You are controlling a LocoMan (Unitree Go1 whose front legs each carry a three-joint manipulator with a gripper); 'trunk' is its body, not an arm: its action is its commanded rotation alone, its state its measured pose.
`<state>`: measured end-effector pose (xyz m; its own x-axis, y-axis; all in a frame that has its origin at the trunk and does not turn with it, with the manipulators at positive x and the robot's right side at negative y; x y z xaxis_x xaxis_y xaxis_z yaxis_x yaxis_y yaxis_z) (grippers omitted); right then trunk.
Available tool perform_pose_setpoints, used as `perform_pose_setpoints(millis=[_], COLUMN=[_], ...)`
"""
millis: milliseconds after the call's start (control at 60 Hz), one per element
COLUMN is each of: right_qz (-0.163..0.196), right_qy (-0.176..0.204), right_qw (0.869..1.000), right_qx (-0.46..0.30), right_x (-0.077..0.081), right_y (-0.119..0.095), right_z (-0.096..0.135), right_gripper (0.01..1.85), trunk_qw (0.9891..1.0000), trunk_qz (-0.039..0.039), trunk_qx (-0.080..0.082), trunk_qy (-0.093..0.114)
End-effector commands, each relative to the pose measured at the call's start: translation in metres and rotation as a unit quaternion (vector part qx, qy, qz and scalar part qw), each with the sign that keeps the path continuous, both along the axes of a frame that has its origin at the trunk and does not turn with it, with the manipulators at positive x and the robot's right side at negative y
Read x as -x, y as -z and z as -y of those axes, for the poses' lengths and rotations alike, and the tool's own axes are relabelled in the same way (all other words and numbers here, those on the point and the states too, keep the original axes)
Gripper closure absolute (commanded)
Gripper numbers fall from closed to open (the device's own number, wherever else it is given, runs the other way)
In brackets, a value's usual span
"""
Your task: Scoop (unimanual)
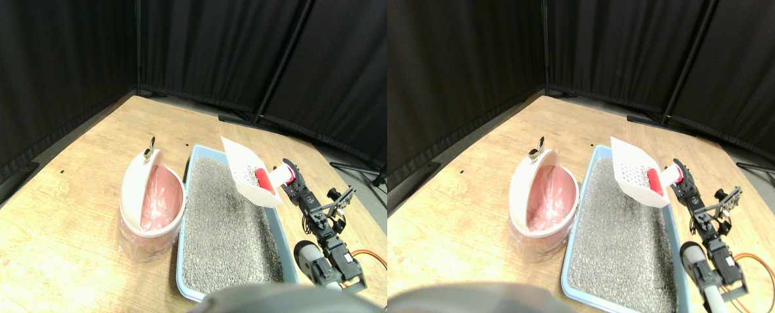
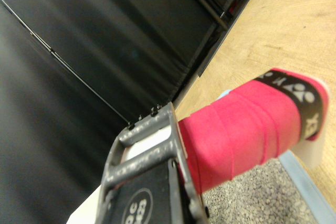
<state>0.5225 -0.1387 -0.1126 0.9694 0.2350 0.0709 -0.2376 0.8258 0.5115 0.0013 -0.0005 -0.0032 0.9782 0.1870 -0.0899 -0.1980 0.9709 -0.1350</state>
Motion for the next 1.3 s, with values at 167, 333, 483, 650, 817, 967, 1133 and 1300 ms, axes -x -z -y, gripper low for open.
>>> perform_pose_setpoints(millis=[167, 333, 483, 650, 817, 967, 1133, 1300], right_qz=[0.038, 0.045, 0.051, 0.049, 0.052, 0.051, 0.045, 0.050], right_qy=[-0.021, -0.041, -0.060, -0.064, -0.076, -0.085, -0.092, -0.104], right_qw=[0.998, 0.993, 0.990, 0.988, 0.985, 0.983, 0.982, 0.978], right_qx=[0.035, 0.100, 0.117, 0.131, 0.149, 0.157, 0.157, 0.176], right_x=[-0.003, -0.007, -0.010, -0.011, -0.011, -0.011, -0.011, -0.011], right_y=[-0.014, -0.019, -0.022, -0.023, -0.024, -0.024, -0.023, -0.024], right_z=[-0.005, -0.011, -0.017, -0.022, -0.026, -0.031, -0.036, -0.043], right_gripper=[1.81, 1.81, 1.81, 1.81, 1.81, 1.81, 1.81, 1.81], trunk_qw=[0.9999, 0.9998, 0.9996, 0.9991, 0.9986, 0.9981, 0.9974, 0.9966], trunk_qz=[0.0047, 0.0048, 0.0056, 0.0052, 0.0044, 0.0080, 0.0127, 0.0172], trunk_qx=[0.001, 0.004, 0.004, 0.009, 0.011, 0.014, 0.016, 0.018], trunk_qy=[-0.010, -0.021, -0.027, -0.040, -0.051, -0.059, -0.069, -0.079])
